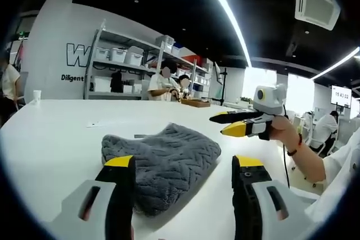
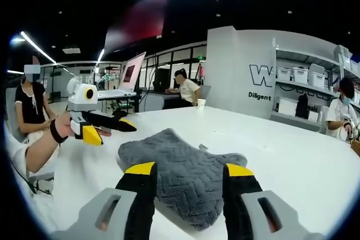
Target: Open the folded towel by lifting each exposed corner and separating the folded layers until the towel lies flat within the target outline without major curled edges
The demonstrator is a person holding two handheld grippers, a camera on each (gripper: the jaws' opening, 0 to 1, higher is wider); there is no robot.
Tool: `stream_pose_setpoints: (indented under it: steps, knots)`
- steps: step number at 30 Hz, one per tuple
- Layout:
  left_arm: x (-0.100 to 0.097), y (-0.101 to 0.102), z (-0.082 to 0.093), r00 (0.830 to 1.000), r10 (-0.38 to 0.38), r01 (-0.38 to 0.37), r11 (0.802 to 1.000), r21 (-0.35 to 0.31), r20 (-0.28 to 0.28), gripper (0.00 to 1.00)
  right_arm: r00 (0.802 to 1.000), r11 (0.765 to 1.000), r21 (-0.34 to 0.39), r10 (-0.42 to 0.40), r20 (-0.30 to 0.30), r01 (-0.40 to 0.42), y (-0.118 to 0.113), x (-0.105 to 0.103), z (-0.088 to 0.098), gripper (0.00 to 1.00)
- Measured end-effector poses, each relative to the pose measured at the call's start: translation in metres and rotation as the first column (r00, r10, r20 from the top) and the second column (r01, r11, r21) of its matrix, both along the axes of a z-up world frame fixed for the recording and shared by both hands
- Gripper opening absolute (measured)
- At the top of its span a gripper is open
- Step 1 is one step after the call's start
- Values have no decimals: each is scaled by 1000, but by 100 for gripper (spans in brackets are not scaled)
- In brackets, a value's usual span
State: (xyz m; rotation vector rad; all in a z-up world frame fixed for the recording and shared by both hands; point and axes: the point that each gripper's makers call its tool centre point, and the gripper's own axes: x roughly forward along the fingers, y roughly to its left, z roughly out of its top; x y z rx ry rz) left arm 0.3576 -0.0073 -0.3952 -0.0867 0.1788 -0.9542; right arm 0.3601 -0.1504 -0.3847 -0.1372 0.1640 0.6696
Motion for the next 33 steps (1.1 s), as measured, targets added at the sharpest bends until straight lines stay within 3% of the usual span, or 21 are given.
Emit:
stream_pose_setpoints:
  steps: [11, 33]
  knots:
    - [10, -6, -3, 1000, 19, -20, 999, 42, 15, 67, 1000, 1000, -12, -14, -20, 13, -6, 9, -5, 43]
    - [11, -10, -10, 999, 32, -31, 999, 43, -20, 67, 998, 999, -33, -22, -52, 21, -10, 22, -12, 43]
